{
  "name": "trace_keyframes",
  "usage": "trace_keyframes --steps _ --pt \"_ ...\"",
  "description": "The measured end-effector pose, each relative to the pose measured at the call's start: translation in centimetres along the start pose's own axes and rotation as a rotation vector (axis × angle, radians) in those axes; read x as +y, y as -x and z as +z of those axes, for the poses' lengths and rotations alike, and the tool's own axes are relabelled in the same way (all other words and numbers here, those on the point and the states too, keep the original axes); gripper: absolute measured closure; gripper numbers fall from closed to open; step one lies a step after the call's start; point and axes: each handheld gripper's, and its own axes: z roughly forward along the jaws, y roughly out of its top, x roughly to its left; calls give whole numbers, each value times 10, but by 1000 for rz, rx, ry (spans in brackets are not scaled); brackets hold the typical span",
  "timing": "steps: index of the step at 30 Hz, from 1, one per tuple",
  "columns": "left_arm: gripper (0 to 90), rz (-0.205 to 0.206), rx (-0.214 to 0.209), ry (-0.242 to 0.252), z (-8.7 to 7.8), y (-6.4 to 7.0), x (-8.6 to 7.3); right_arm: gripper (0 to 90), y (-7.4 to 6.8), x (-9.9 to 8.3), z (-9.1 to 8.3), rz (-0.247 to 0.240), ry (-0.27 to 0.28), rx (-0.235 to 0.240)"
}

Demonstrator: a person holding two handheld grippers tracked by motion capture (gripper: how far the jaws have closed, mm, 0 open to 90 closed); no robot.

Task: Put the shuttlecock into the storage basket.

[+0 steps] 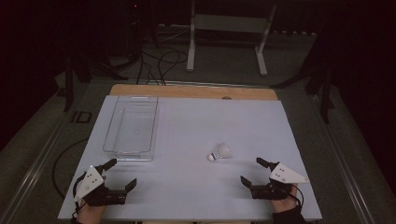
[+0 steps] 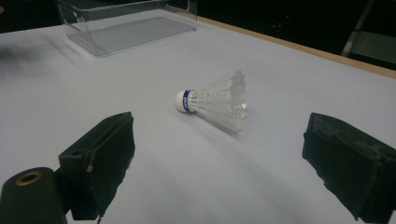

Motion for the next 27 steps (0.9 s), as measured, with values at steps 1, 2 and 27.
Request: trace_keyframes --steps 1,2,27 --pt "0 1 -1 -2 0 0 0 89 0 0 0 -2 -4 -3" --pt "0 3 -1 -2 0 0 0 89 0 0 0 -2 -5 -4" --pt "0 12 -87 -97 -4 1 40 90 -1 1 -1 4 -3 5"
